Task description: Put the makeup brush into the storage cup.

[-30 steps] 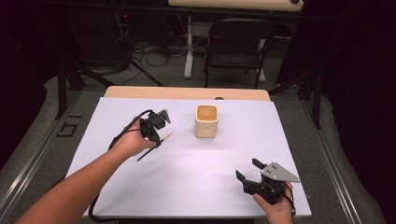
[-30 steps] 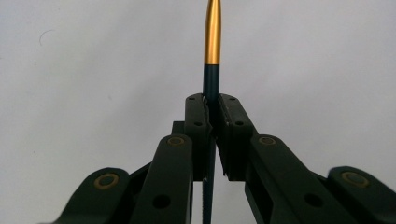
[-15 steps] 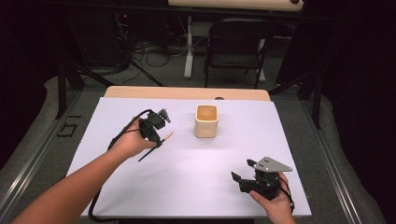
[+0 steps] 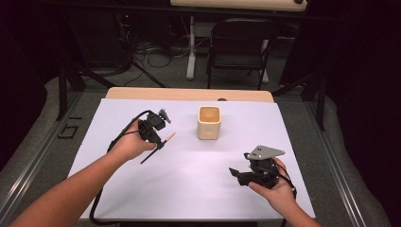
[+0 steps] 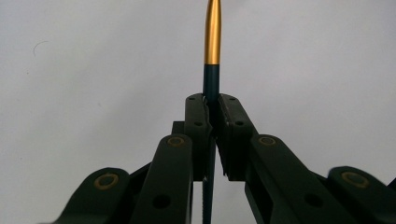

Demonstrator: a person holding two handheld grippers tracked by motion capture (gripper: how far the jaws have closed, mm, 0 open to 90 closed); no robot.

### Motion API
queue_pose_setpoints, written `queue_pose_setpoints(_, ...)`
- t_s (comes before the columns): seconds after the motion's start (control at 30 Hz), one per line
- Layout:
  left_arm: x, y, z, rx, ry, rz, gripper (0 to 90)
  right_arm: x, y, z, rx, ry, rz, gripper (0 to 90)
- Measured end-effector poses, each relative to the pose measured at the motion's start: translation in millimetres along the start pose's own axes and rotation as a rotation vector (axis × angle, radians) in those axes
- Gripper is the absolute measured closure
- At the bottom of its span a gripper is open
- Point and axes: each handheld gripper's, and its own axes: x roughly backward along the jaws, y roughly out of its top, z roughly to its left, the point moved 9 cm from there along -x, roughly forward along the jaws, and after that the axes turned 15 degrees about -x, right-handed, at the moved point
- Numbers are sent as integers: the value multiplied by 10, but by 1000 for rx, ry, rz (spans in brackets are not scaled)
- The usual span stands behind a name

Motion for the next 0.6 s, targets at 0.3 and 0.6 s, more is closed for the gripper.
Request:
queue_pose_setpoints(0.3, 24, -9, 15, 6, -3, -14, 833, -100, 31, 26, 42, 13, 81, 242)
queue_pose_setpoints(0.6, 31, 9, 13, 14, -14, -37, 833, -225, 57, 114, 82, 38, 182, 242)
